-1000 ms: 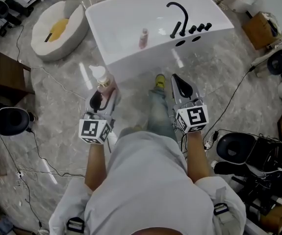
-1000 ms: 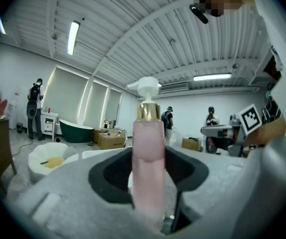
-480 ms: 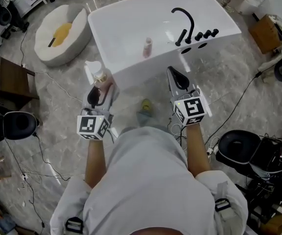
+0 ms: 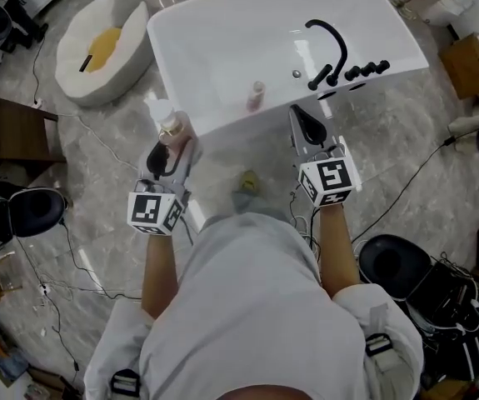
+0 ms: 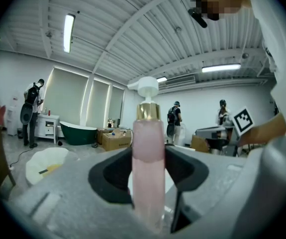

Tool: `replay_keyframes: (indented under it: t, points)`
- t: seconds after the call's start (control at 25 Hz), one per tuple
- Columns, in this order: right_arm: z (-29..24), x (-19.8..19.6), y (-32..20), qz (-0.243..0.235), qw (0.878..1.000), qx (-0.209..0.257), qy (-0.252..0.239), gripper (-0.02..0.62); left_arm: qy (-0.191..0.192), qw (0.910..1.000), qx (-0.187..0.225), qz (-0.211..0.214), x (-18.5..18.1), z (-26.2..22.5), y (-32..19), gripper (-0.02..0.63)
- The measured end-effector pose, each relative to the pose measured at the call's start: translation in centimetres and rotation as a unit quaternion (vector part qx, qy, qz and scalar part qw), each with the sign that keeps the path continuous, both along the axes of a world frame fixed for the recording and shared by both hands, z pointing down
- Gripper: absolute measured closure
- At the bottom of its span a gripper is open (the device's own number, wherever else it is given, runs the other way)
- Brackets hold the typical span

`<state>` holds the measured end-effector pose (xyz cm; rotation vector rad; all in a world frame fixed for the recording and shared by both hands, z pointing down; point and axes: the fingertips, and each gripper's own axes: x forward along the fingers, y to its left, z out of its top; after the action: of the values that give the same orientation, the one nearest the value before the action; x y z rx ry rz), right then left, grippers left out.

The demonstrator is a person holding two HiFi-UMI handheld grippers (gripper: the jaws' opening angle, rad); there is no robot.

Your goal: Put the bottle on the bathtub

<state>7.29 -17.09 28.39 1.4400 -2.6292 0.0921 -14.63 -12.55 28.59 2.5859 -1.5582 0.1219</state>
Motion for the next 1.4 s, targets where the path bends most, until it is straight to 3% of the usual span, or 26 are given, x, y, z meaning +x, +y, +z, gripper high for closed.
replay_keyframes:
  t: [0.36,0.88,1.4]
  points:
    - [0.7,1.4,-10.1,-0.028,0.999,-0.017,0.0,0.592,-0.015,0.9998,-0.012,0.009,2.6,0.0,-9.2,0.405]
    - [0.6,-0.5,-12.5,-0.02,0.999,-0.034,-0.013,0.592,-0.023,0.9995,-0.013,0.014,-0.2,-0.6,-11.2,0.405]
    - [4.8,0.6,-15.5,0.019,0.997,-0.076,-0.005,0.592,-0.018,0.998,-0.015,0.058,0.8,2.6,-16.7,0.404]
